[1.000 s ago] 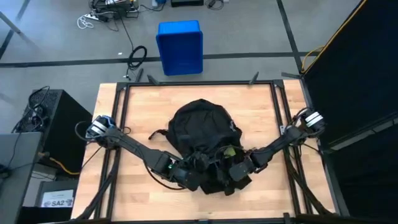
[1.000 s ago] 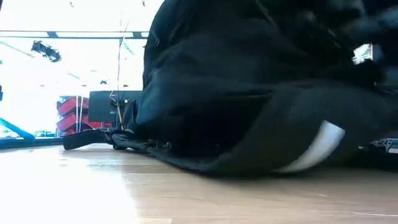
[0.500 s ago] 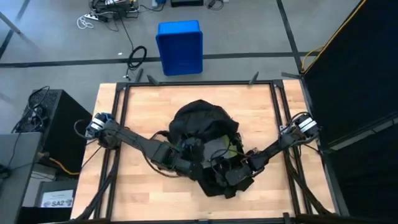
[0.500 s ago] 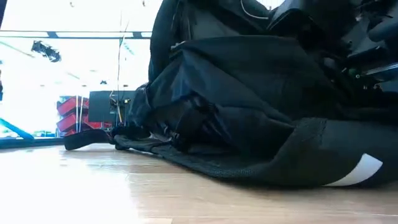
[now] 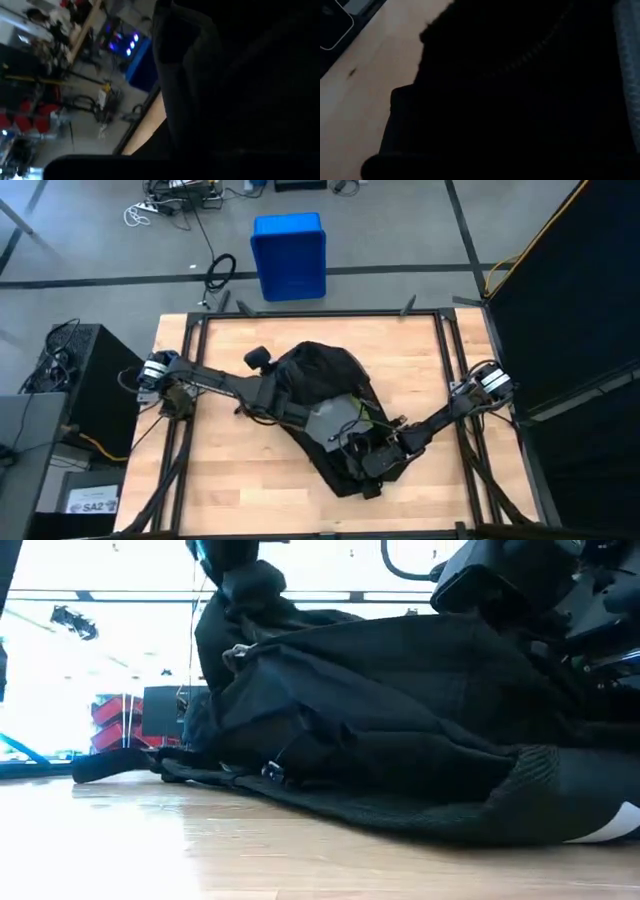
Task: Unpack backpack
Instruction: Remove the usb cable from the backpack
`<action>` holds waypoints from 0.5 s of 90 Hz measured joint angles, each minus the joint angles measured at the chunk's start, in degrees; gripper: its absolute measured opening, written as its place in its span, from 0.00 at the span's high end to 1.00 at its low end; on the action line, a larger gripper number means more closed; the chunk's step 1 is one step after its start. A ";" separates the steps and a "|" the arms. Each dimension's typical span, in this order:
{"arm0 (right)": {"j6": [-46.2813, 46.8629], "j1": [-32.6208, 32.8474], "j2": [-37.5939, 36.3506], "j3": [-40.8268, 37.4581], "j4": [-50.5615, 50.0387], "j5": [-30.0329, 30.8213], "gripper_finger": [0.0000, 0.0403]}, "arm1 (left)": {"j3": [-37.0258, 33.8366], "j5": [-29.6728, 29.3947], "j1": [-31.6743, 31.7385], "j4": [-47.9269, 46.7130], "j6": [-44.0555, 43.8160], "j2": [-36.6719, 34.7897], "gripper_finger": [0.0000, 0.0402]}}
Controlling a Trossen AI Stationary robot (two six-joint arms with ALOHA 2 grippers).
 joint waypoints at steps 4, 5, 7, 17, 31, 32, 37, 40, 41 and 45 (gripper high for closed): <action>0.11 0.13 0.02 0.00 -0.21 0.00 1.00 | -1.69 1.73 0.68 2.28 0.76 -0.93 1.00; 0.21 0.14 0.01 0.00 -0.24 0.01 1.00 | -2.15 2.18 0.85 2.85 1.04 -1.23 1.00; 0.37 0.17 0.00 0.00 -0.40 0.01 1.00 | -3.29 2.88 1.14 4.52 1.91 -1.88 1.00; 0.42 0.25 0.00 -0.04 -0.63 -0.02 1.00 | -10.97 7.77 3.08 16.26 7.92 -6.00 1.00; 0.44 0.48 0.00 -0.09 -0.68 -1.00 1.00 | -25.49 16.09 6.02 41.42 18.90 -13.17 1.00; 0.44 0.49 0.00 -0.09 -0.66 -1.08 1.00 | -26.52 16.62 6.25 43.12 19.40 -13.76 1.00; 0.46 0.49 0.00 -0.09 -0.65 -1.40 1.00 | -31.10 19.31 7.40 50.27 21.57 -15.95 1.00; 0.46 0.49 0.00 -0.09 -0.66 -1.53 1.00 | -33.66 20.28 7.97 54.00 22.19 -17.23 1.00; 0.46 0.49 0.00 -0.09 -0.66 -1.57 1.00 | -34.48 20.52 8.12 55.05 22.41 -17.68 1.00; 0.46 0.49 0.00 -0.09 -0.64 -1.76 1.00 | -37.34 21.02 8.67 58.95 22.74 -18.93 1.00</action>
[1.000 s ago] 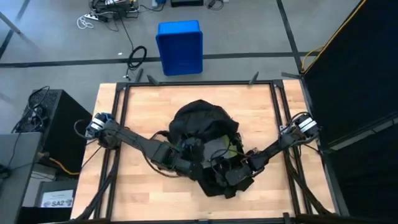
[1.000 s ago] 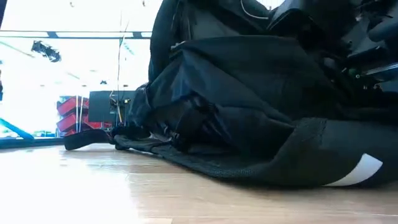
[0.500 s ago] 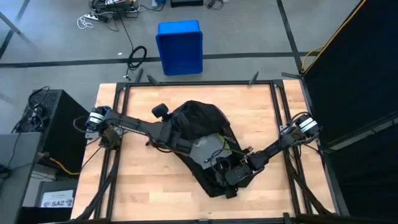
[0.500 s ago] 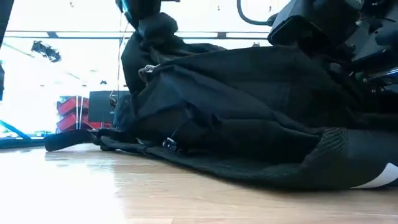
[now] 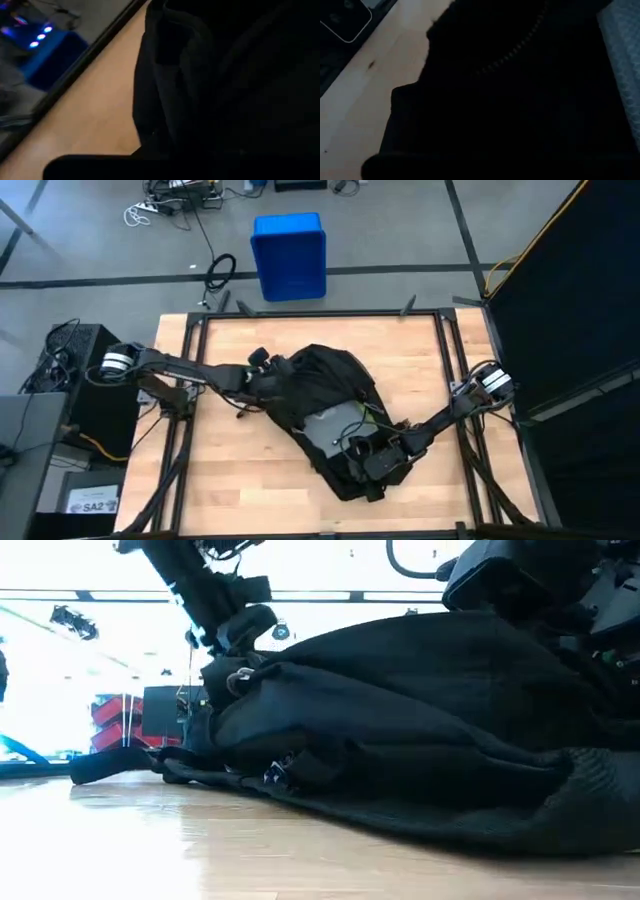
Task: Unpack backpack
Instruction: Remove the usb cable from the backpack
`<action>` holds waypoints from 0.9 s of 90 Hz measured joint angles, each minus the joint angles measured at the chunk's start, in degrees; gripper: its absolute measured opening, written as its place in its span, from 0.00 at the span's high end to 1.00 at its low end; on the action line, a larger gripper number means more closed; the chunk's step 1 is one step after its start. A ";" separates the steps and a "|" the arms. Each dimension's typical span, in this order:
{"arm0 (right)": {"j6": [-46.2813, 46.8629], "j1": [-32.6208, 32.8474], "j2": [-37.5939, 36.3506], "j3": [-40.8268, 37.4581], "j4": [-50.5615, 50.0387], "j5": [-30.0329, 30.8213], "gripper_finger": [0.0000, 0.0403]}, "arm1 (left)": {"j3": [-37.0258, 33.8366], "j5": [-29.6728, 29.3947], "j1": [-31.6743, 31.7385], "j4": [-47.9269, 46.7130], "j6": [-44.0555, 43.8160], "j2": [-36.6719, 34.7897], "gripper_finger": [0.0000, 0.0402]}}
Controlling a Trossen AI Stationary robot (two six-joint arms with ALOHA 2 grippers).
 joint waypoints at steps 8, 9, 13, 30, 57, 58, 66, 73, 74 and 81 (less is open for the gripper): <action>0.00 0.00 0.00 0.00 0.01 -0.51 1.00 | -4.68 1.00 0.87 6.54 -0.06 -1.39 1.00; 0.00 0.00 0.00 0.00 0.02 -0.57 1.00 | -5.19 1.21 0.95 7.28 -0.06 -1.43 1.00; -0.04 0.00 -0.14 0.00 -0.01 -1.31 1.00 | -7.04 2.99 1.30 10.42 0.09 -1.46 1.00; -3.50 -0.10 -6.52 -0.62 -4.07 -3.49 1.00 | -13.00 8.38 1.57 22.87 0.11 -0.36 1.00; -8.47 -0.01 -16.51 -0.47 -8.03 4.26 0.98 | -16.68 8.34 1.60 30.27 -0.01 -0.28 1.00; -8.84 -0.02 -16.73 -0.46 -7.98 4.97 0.98 | -16.68 8.34 1.59 30.27 -0.02 -0.26 1.00; -11.92 -0.32 -17.90 -0.42 -7.84 12.42 0.97 | -16.72 8.41 1.53 30.54 -0.03 -0.21 1.00; -12.74 -0.90 -18.10 -0.39 -8.11 20.93 0.95 | -16.72 8.45 1.31 31.00 -0.06 -0.17 1.00; -12.76 -1.03 -18.10 -0.36 -8.30 21.94 0.95 | -16.72 8.45 1.26 31.01 -0.06 -0.17 1.00; -13.20 -2.44 -17.81 -0.33 -10.78 24.96 0.93 | -16.75 8.52 1.09 31.15 0.13 -0.17 1.00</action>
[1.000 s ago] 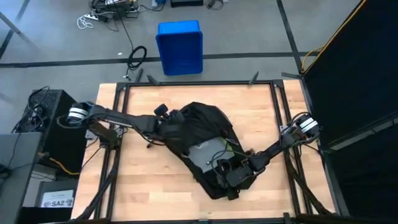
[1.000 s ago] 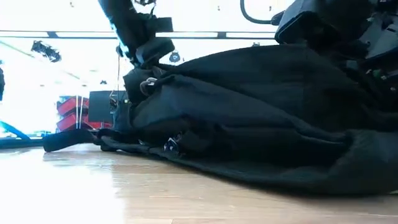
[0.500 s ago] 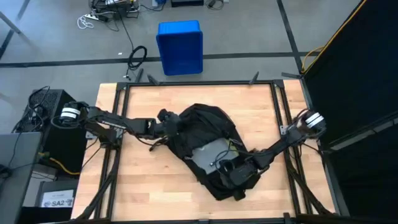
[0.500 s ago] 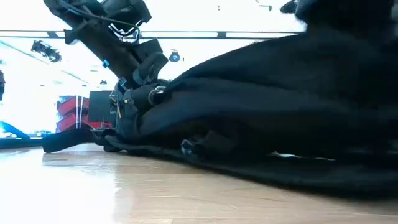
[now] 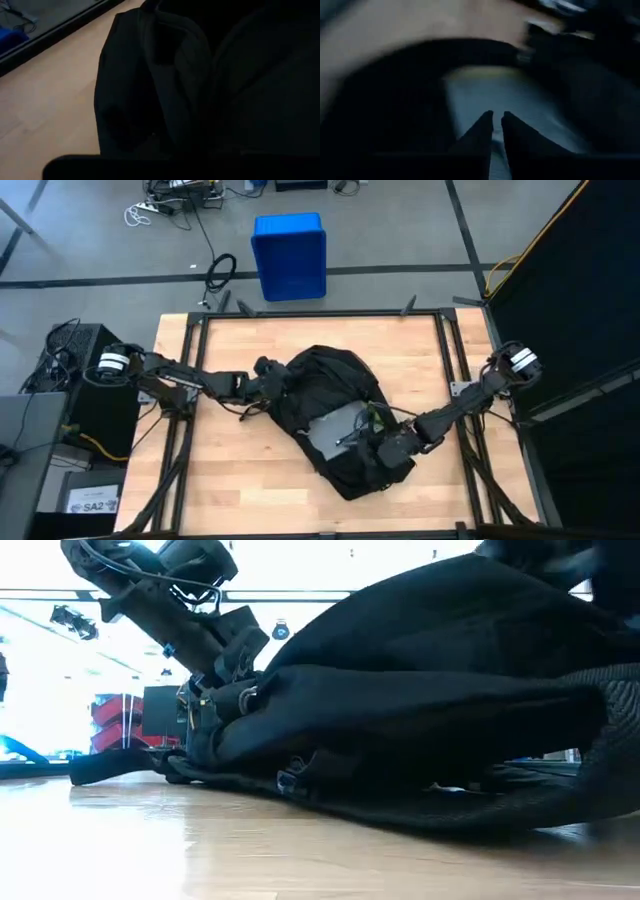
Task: Unpack backpack
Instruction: Remove the usb cable from the backpack
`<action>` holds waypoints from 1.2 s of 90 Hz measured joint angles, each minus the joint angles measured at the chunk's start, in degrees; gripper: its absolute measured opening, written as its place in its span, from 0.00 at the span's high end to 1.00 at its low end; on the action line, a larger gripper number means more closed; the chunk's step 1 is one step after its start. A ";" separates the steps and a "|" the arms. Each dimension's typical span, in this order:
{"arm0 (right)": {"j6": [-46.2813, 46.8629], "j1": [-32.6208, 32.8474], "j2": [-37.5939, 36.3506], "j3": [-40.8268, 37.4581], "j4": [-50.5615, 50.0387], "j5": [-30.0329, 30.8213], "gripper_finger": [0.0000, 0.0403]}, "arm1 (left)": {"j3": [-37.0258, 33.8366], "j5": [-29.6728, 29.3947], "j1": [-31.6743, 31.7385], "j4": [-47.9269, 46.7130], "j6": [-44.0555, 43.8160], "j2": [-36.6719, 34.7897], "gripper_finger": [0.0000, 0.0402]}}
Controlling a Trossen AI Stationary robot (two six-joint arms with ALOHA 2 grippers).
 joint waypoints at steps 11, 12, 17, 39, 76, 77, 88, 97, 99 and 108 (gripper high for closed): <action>2.18 -2.82 0.72 0.04 -5.05 -3.95 0.87 | 0.00 0.11 -0.30 -0.05 0.17 0.00 1.00; 2.54 -3.11 0.76 0.04 -5.43 -4.71 0.86 | 0.00 0.12 -0.30 -0.05 0.17 0.00 1.00; 4.17 -4.53 0.87 0.04 -7.68 -8.39 0.82 | 0.00 0.21 -0.32 -0.22 0.19 0.02 1.00; 5.68 -7.97 1.16 0.10 -11.87 -12.91 0.68 | 0.00 0.46 -0.34 -0.74 0.21 0.02 1.00; 5.02 -12.28 1.16 0.17 -18.70 -12.74 0.97 | 0.02 0.50 -0.39 -1.45 2.22 0.02 1.00; 5.01 -12.33 1.16 0.17 -18.68 -12.74 0.97 | 0.02 0.50 -0.39 -1.45 2.59 0.04 1.00; 5.05 -12.80 0.82 0.18 -18.64 -12.05 0.99 | 0.02 0.50 -0.39 -1.51 3.46 0.04 1.00; 4.41 -13.03 -0.95 0.77 -19.00 -9.81 1.00 | 0.02 0.49 -0.39 -1.53 5.96 0.04 1.00; 3.94 -13.08 -1.48 1.12 -18.99 -9.29 1.00 | 0.02 0.48 -0.39 -1.51 6.66 0.04 1.00; 1.34 -13.52 -4.78 3.50 -18.74 -8.06 1.00 | 0.02 0.50 -0.28 -1.49 10.34 0.07 1.00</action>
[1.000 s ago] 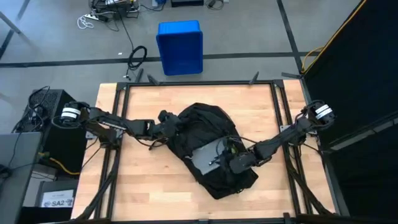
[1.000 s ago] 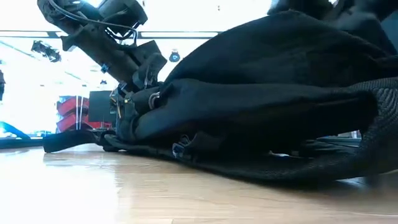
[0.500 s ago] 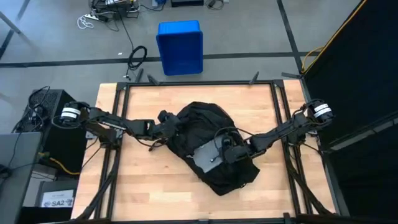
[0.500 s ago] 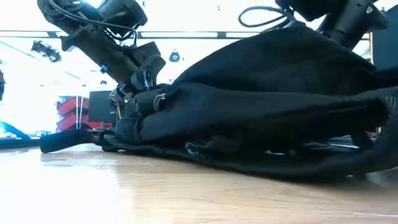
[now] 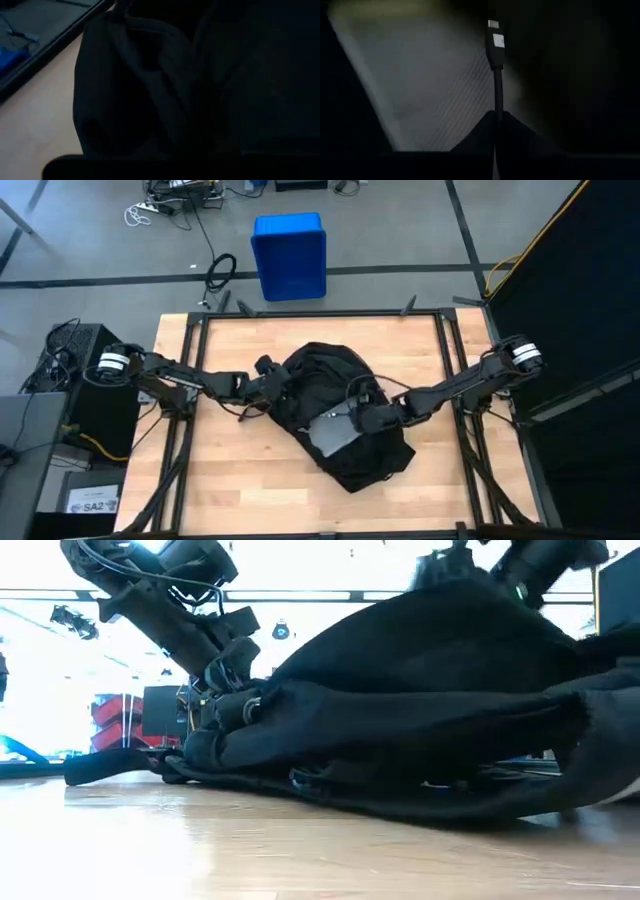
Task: Unpack backpack
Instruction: Remove the usb cable from the backpack
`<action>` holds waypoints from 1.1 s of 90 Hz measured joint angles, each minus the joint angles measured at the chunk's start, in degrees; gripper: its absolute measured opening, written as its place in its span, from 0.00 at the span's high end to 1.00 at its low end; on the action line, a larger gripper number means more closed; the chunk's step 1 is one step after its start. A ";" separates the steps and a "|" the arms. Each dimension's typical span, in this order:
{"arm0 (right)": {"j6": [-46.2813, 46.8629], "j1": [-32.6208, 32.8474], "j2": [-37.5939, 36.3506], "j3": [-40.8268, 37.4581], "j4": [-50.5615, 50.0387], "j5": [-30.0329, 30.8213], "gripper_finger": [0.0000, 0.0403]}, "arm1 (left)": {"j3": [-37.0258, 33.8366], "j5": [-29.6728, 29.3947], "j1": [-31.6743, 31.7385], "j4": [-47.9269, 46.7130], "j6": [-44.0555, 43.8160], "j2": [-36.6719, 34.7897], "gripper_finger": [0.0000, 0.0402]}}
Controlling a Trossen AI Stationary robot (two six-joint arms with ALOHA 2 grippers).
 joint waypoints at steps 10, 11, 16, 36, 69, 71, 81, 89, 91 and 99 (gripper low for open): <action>-3.64 -0.59 -4.68 3.04 0.04 0.22 1.00 | 0.00 0.00 0.00 0.00 2.02 0.00 1.00; -4.09 -0.65 -5.20 3.30 0.00 0.23 1.00 | 0.00 0.00 0.00 -0.02 2.02 0.00 1.00; -6.02 -0.99 -7.54 4.91 0.13 0.23 1.00 | 0.00 0.02 0.00 -0.02 2.00 0.00 1.00; -12.33 -2.66 -14.40 11.34 3.89 -2.70 1.00 | 0.00 0.00 0.02 0.07 1.98 0.02 1.00; -18.97 -3.23 -14.78 19.49 11.96 -5.84 1.00 | 0.00 1.67 0.02 -0.23 1.49 0.02 1.00; -19.33 -3.21 -14.78 19.91 11.73 -4.33 1.00 | -0.01 2.05 0.02 -0.30 1.25 0.02 1.00; -21.53 -3.18 -14.78 21.75 10.83 5.18 1.00 | 0.00 3.96 -0.01 -1.21 -0.93 0.02 1.00; -22.34 -3.51 -14.78 23.65 11.96 6.96 1.00 | 0.06 4.51 -0.04 -2.67 -1.73 -0.02 1.00; -22.56 -3.65 -14.78 24.34 12.04 6.96 1.00 | 0.07 4.52 -0.04 -2.94 -1.90 -0.02 1.00; -24.75 -3.72 -14.78 27.52 11.97 7.22 1.00 | 0.07 4.67 -0.04 -3.64 -2.69 -0.04 1.00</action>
